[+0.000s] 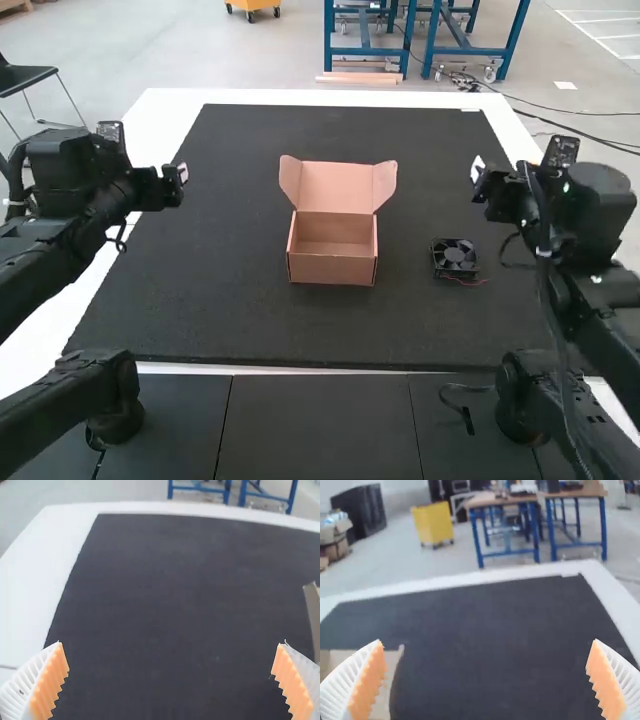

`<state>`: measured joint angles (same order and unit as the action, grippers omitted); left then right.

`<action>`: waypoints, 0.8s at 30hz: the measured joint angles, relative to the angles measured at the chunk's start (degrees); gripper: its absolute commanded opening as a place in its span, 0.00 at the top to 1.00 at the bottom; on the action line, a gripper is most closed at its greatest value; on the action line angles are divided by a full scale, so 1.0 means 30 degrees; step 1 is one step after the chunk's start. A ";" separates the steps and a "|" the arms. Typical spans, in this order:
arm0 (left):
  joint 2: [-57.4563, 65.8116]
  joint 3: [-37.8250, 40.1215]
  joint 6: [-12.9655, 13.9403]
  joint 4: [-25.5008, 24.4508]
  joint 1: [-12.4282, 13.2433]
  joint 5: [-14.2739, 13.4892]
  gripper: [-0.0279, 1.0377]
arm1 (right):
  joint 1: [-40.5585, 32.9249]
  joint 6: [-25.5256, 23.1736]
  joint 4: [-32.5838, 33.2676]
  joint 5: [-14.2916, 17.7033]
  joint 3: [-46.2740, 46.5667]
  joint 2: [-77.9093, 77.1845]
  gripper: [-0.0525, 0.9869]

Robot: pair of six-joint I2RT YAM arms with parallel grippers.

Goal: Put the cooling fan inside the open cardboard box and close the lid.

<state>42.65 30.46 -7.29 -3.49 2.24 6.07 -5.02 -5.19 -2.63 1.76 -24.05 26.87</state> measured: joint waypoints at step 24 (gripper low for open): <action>0.4269 0.6936 0.1151 -0.5938 -0.9151 0.0532 0.08 | 0.0699 0.1749 1.3515 0.1020 -0.8160 0.9428 0.08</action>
<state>55.46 51.27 -3.84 -21.30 -25.21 7.66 -2.92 0.05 37.91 4.82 -48.53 55.16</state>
